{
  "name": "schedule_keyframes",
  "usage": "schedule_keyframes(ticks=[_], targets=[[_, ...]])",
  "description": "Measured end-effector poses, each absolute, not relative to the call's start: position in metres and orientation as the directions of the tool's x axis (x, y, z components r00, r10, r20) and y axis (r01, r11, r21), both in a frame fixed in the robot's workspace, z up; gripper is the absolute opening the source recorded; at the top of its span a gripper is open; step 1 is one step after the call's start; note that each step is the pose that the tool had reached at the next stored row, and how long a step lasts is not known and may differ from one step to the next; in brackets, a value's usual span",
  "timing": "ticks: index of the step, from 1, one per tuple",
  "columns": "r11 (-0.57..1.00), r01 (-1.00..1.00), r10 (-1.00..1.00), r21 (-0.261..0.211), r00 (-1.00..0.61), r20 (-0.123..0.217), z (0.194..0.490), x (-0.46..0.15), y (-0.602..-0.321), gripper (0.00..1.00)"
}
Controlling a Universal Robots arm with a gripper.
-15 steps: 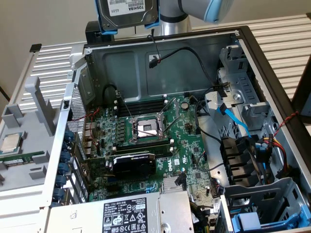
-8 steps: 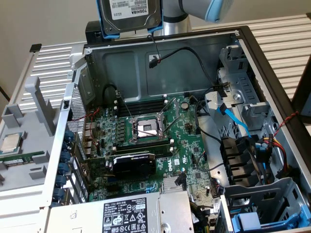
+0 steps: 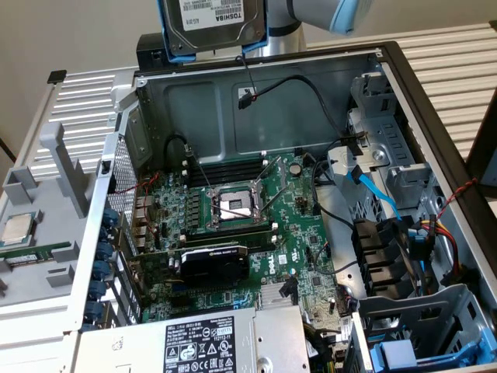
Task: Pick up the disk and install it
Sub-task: 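Pick up the disk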
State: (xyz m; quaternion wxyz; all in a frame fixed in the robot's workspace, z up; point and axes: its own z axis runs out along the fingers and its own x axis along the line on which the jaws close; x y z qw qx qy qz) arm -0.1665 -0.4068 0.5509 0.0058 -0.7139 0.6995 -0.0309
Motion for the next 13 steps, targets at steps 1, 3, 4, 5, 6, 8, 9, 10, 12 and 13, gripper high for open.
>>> schedule_keyframes(ticks=[1,3,4,5,6,8,9,10,12,13], targets=[[-0.021,-0.998,-0.999,-0.052,0.019,0.036,0.553,-0.165,-0.409,0.37],[-0.021,-0.998,-0.999,-0.051,0.019,0.036,0.558,-0.161,-0.413,0.37],[-0.021,-0.998,-0.999,-0.052,0.019,0.036,0.561,-0.158,-0.416,0.37],[-0.021,-0.998,-0.999,-0.051,0.019,0.036,0.564,-0.156,-0.418,0.37],[-0.021,-0.998,-0.999,-0.052,0.019,0.036,0.567,-0.153,-0.420,0.37],[-0.021,-0.998,-0.999,-0.051,0.019,0.036,0.572,-0.149,-0.425,0.37],[-0.021,-0.998,-0.999,-0.051,0.019,0.036,0.575,-0.146,-0.427,0.37],[-0.021,-0.998,-0.999,-0.052,0.019,0.036,0.577,-0.144,-0.430,0.37],[-0.021,-0.998,-0.999,-0.051,0.019,0.036,0.581,-0.139,-0.435,0.37],[-0.021,-0.998,-0.999,-0.052,0.019,0.036,0.583,-0.137,-0.437,0.37]])
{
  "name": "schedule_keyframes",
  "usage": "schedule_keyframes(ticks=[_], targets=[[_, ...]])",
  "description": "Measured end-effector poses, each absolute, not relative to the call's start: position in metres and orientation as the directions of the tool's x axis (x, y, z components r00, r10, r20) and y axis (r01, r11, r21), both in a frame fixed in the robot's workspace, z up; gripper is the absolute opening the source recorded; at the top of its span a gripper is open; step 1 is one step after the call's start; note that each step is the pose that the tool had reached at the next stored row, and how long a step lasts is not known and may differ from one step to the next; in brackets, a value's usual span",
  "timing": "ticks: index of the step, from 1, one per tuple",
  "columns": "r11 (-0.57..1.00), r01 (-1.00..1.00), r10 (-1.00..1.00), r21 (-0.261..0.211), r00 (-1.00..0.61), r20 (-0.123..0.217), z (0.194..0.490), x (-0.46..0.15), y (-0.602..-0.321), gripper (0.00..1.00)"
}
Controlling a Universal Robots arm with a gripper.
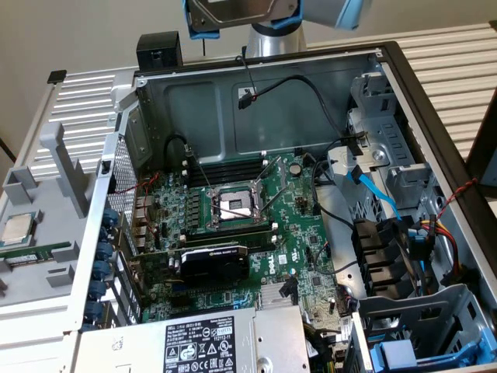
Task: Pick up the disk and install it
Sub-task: 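Pick up the disk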
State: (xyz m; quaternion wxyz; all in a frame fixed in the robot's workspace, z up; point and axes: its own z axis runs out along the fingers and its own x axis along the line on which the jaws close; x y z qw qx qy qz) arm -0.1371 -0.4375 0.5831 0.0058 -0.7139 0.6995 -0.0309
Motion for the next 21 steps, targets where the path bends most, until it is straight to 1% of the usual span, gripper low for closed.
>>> schedule_keyframes(ticks=[21], targets=[[-0.021,-0.998,-0.999,-0.051,0.019,0.036,0.587,-0.107,-0.499,0.37]])
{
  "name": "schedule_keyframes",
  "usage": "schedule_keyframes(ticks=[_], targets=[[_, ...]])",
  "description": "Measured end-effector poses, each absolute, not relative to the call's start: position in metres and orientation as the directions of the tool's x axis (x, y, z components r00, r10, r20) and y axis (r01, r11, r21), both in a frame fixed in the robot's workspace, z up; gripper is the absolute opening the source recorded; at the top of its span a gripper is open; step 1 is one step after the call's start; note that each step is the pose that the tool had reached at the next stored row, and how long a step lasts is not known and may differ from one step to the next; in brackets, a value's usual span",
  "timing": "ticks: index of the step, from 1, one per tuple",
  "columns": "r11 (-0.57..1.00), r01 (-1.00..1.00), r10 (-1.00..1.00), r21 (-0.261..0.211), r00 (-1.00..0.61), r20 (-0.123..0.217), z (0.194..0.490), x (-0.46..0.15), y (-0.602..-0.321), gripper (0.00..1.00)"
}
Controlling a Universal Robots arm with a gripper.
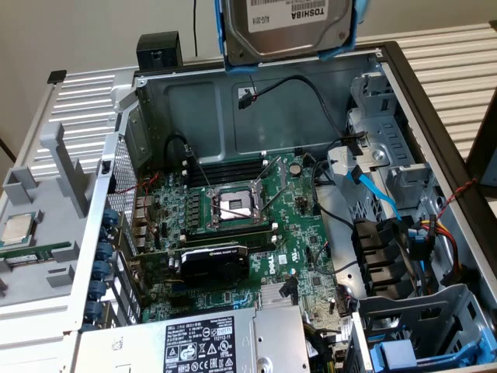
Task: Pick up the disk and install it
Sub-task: 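Pick up the disk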
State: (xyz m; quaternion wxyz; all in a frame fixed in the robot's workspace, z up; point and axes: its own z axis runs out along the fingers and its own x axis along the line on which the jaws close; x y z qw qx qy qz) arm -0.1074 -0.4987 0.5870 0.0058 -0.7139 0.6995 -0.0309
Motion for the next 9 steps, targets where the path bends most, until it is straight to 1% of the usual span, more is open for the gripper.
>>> schedule_keyframes(ticks=[9], targets=[[-0.021,-0.998,-0.999,-0.052,0.019,0.036,0.587,-0.094,-0.526,0.37]])
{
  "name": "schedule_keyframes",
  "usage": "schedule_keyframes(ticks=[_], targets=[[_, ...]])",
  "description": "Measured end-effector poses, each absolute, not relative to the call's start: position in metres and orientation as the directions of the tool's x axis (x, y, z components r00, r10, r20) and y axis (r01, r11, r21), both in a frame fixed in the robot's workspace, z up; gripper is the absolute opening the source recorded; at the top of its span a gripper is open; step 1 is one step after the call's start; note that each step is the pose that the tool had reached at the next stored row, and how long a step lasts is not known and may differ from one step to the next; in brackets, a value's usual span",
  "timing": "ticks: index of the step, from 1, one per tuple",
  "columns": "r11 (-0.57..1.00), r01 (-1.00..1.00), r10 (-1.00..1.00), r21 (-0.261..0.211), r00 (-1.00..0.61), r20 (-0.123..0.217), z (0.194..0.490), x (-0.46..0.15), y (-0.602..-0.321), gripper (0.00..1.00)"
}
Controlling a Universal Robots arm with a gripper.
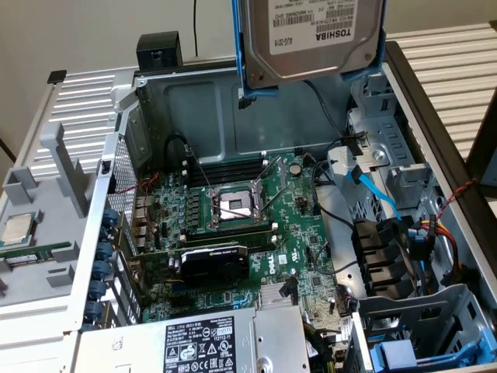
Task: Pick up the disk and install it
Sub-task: 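Pick up the disk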
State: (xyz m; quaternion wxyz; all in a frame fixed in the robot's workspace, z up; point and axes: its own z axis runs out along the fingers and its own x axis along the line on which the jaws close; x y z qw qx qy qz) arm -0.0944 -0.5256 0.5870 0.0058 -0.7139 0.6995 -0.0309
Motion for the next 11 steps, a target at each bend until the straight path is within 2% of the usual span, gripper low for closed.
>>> schedule_keyframes(ticks=[11], targets=[[-0.021,-0.998,-0.999,-0.052,0.019,0.036,0.585,-0.087,-0.554,0.37]])
